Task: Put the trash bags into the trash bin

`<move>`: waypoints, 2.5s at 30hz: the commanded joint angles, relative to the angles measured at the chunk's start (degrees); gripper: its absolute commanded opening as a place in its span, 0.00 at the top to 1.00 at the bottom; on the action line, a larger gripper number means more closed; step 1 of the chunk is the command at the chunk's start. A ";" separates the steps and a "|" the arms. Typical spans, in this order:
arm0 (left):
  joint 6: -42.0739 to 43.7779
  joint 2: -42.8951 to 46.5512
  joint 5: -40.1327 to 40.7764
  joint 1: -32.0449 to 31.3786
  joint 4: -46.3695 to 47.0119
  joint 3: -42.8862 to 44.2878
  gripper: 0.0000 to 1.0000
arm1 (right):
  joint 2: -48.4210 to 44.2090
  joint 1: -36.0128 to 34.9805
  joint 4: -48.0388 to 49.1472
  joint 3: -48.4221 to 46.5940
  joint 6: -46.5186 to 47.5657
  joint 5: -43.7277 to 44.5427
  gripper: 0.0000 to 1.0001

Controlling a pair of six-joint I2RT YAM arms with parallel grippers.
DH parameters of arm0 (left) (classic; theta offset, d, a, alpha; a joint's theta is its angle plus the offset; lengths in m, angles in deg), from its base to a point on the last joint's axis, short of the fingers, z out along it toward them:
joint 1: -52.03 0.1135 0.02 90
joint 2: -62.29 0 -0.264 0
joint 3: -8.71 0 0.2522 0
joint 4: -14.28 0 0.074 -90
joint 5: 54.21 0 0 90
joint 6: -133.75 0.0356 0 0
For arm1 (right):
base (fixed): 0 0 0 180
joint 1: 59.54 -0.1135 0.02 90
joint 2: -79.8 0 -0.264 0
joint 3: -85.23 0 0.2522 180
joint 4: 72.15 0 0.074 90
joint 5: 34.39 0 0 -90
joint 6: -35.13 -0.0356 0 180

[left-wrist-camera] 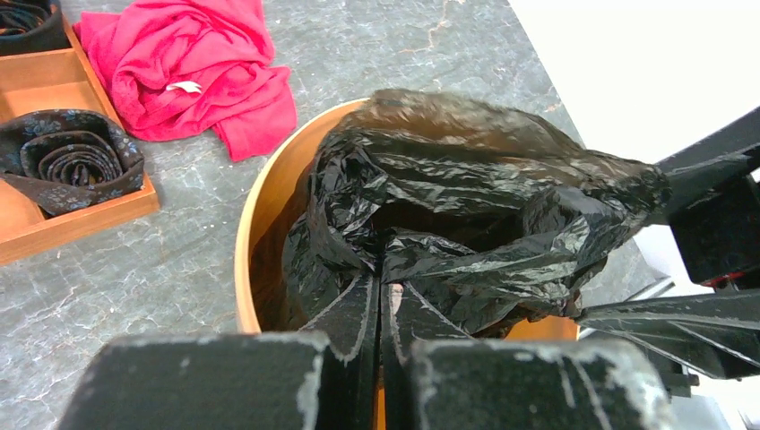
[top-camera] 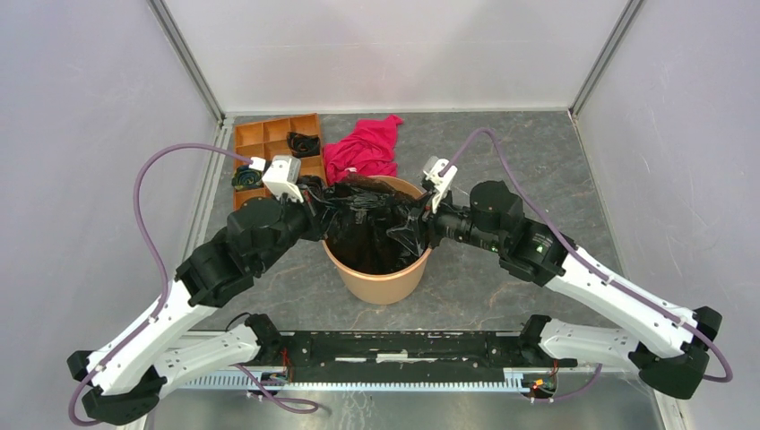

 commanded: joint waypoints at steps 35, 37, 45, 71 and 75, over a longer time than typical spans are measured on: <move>-3.47 0.94 -20.14 0.17 -12.85 15.43 0.00 | 3.14 0.71 6.90 -8.92 -16.07 9.08 0.99; -6.82 2.39 -23.63 0.17 -9.22 13.74 0.00 | 3.26 0.71 7.19 -8.94 -16.69 9.25 1.00; -19.46 1.96 -31.92 0.17 5.23 6.07 0.00 | 4.92 0.66 11.20 -8.44 -17.44 9.12 1.00; -6.94 -0.27 12.33 0.17 -27.20 9.94 0.84 | 10.51 9.96 -16.95 -27.70 7.53 0.52 1.00; -4.63 1.24 11.14 0.18 -25.87 9.93 0.89 | 13.03 10.43 -23.54 -29.83 14.60 14.43 1.00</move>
